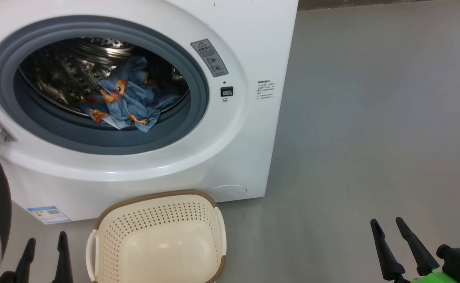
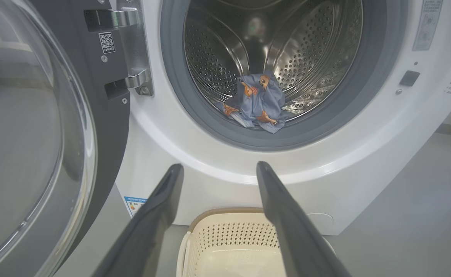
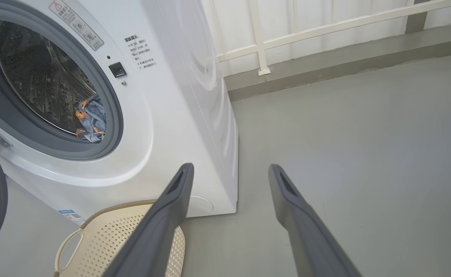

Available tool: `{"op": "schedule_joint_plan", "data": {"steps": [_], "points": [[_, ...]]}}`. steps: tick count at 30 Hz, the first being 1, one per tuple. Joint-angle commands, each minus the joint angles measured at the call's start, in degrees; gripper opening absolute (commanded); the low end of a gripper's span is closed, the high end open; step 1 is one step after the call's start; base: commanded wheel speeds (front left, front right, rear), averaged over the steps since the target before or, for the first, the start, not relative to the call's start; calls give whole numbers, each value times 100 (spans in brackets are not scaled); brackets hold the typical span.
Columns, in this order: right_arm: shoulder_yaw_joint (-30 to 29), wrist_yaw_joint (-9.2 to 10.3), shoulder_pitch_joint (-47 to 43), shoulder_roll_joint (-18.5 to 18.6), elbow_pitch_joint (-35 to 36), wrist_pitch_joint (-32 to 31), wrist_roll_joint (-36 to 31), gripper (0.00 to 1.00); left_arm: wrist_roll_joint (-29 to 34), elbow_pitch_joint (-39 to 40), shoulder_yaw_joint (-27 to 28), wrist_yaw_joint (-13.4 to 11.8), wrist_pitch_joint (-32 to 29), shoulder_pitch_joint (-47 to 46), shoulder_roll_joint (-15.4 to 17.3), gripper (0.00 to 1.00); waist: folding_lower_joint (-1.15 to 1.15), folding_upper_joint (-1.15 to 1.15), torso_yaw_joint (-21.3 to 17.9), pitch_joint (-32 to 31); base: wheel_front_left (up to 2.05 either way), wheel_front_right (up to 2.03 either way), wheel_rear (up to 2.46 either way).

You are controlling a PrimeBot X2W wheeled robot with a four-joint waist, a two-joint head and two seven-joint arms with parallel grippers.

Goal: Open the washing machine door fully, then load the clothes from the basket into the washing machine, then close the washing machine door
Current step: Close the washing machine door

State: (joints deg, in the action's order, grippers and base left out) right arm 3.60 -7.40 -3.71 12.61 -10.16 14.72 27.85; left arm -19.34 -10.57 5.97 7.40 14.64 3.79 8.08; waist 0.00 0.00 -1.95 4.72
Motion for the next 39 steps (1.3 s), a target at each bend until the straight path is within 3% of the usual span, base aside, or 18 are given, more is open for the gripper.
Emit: {"op": "schedule_joint_plan", "data": {"steps": [1, 14, 26, 34, 39], "points": [[140, -9, 39, 78, 128, 28, 16, 100, 56, 127, 195, 9, 36, -130, 83, 100, 0, 0, 5, -18, -92, 92, 0], [127, -9, 23, 94, 137, 28, 30, 100, -36, 186, 122, 9, 36, -99, 113, 100, 0, 0, 45, -25, -131, 131, 0], [148, -9, 46, 108, 143, 28, 3, 100, -85, 284, 123, 9, 36, -89, 50, 100, 0, 0, 221, -22, -22, 22, 0], [329, -9, 233, 149, 111, 28, -10, 100, -148, 339, 223, 9, 36, -38, -121, 100, 0, 0, 740, 15, 0, 0, 0], [561, -9, 464, 239, 40, 28, -12, 100, -173, 360, 288, 9, 36, 12, -238, 100, 0, 0, 1318, 18, 0, 0, 0]]}}
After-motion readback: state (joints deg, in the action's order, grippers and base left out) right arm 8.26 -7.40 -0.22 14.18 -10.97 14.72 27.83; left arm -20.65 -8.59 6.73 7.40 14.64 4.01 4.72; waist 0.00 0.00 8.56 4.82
